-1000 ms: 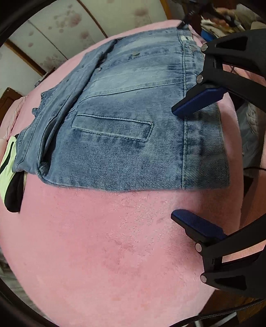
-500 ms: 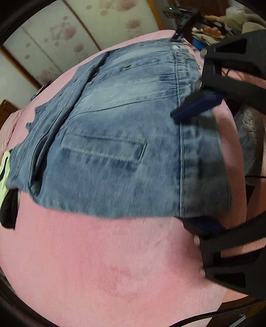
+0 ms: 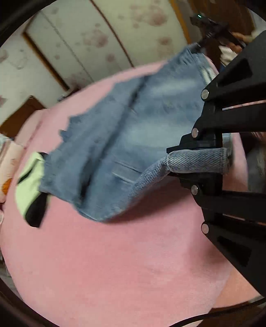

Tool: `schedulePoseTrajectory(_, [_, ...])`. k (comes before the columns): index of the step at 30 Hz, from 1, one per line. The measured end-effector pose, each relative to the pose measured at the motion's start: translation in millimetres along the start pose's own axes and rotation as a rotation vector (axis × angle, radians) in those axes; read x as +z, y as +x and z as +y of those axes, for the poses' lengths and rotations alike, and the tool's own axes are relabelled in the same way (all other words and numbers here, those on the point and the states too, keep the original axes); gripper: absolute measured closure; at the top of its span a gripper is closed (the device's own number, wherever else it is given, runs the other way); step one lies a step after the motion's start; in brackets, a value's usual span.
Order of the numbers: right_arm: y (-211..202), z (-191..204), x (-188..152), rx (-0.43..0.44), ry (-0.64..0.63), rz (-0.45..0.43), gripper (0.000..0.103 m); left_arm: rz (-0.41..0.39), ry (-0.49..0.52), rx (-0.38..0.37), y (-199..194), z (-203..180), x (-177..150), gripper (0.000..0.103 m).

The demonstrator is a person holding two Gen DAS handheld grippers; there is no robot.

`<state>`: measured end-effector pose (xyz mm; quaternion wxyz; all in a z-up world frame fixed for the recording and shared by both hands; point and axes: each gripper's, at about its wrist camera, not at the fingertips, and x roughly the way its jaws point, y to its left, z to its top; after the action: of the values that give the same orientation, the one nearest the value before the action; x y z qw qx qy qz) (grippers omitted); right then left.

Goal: Fold large clothes

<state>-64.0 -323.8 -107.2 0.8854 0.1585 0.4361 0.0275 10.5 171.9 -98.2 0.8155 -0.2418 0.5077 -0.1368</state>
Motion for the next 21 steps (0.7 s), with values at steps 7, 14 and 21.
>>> schedulePoseTrajectory(7, [-21, 30, 95, 0.055, -0.008, -0.157, 0.091, -0.133, -0.062, -0.038, -20, -35, 94, 0.092])
schedulePoseTrajectory(14, [27, 22, 218, 0.064, 0.093, -0.206, 0.091, -0.182, -0.133, 0.004, 30, -38, 217, 0.092])
schedulePoseTrajectory(21, [170, 1, 298, -0.062, 0.214, -0.106, 0.086, -0.110, -0.161, 0.192, 155, -21, 293, 0.077])
